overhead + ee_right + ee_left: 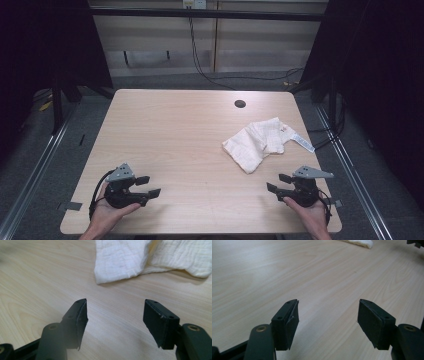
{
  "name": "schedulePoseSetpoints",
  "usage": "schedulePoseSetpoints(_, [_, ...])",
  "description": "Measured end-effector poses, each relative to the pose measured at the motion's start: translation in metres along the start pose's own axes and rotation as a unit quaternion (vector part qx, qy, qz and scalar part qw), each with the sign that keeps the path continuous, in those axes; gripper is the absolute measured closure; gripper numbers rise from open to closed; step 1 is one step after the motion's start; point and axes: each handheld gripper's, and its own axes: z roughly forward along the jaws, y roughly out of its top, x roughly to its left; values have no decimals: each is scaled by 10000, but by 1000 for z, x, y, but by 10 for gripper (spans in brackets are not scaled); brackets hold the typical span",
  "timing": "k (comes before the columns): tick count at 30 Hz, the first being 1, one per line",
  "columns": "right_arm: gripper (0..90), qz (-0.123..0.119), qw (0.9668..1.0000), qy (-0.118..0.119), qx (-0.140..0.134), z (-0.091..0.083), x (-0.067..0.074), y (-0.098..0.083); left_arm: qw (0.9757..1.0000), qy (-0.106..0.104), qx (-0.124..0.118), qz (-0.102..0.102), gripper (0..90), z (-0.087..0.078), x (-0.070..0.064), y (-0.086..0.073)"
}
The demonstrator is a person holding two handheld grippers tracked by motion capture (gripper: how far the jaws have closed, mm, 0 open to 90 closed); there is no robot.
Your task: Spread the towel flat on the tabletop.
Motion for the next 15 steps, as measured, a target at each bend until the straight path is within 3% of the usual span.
schedulePoseSetpoints(6, [318, -158, 9998, 31, 99, 6, -6, 6, 10000, 72, 17, -4, 326, 1, 8, 3])
schedulePoseSetpoints(11, [322, -190, 9996, 186, -16, 5, -11, 17, 9999, 148, -6, 25, 316, 1, 12, 6])
schedulePoseSetpoints(15, [323, -230, 9996, 139, -89, 1, -17, 24, 9999, 116, -15, -7, 318, 4, 16, 7])
